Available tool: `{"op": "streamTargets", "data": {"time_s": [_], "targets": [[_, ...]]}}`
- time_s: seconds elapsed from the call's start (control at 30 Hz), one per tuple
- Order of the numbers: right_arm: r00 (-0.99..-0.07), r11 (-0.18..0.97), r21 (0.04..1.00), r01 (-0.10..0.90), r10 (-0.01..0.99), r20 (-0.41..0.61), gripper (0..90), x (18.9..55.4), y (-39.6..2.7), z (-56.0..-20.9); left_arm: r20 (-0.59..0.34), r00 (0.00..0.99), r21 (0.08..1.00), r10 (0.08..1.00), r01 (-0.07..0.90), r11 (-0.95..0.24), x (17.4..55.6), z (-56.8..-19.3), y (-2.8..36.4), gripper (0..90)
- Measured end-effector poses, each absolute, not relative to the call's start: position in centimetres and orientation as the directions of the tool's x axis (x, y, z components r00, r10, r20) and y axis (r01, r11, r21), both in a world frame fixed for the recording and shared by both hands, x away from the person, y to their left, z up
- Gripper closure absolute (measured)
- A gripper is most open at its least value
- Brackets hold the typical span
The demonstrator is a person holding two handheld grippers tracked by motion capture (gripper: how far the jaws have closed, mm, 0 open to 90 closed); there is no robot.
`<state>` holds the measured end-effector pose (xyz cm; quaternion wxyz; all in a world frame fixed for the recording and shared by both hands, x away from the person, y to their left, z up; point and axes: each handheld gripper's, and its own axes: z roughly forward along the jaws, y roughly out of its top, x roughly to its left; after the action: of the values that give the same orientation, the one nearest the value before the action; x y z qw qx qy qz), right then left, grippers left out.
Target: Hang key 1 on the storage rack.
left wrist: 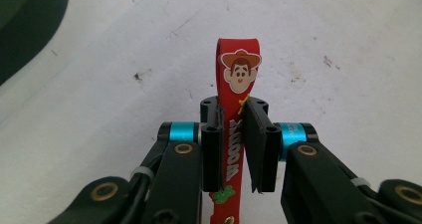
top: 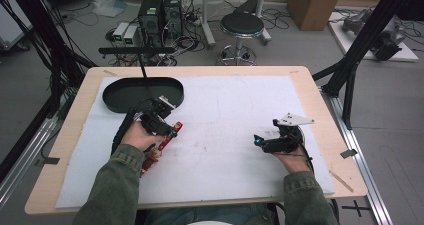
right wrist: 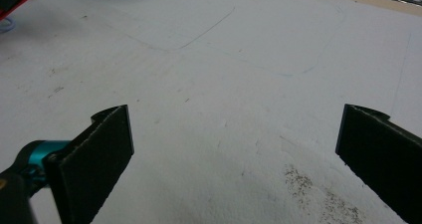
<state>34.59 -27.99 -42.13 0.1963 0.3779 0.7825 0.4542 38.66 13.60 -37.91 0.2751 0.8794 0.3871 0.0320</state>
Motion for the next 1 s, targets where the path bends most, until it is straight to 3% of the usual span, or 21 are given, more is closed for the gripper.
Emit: {"op": "streamTargets", "data": {"time_s": [0.3,0.53,0.63,1.0], "targets": [[-0.643,0.32,0.854,0.409,0.765,0.022,0.6,34.5,-27.7,-42.2,-0.177,0.694,0.55,0.697,0.658,-0.515,38.4,-36.2,14.8,78.7],[-0.641,0.321,0.855,0.408,0.767,0.018,0.6,34.6,-27.7,-42.2,-0.177,0.714,0.61,0.678,0.62,-0.493,38.3,-32.7,15.4,79.8],[-0.643,0.326,0.856,0.4,0.765,0.01,0.6,34.6,-27.7,-42.2,-0.175,0.711,0.63,0.681,0.613,-0.478,38.5,-31.7,15.8,85.5],[-0.644,0.328,0.854,0.405,0.765,0.011,0.6,34.6,-27.7,-42.3,-0.207,0.707,0.674,0.676,0.604,-0.425,39.3,-28.9,17.7,86.8]]}}
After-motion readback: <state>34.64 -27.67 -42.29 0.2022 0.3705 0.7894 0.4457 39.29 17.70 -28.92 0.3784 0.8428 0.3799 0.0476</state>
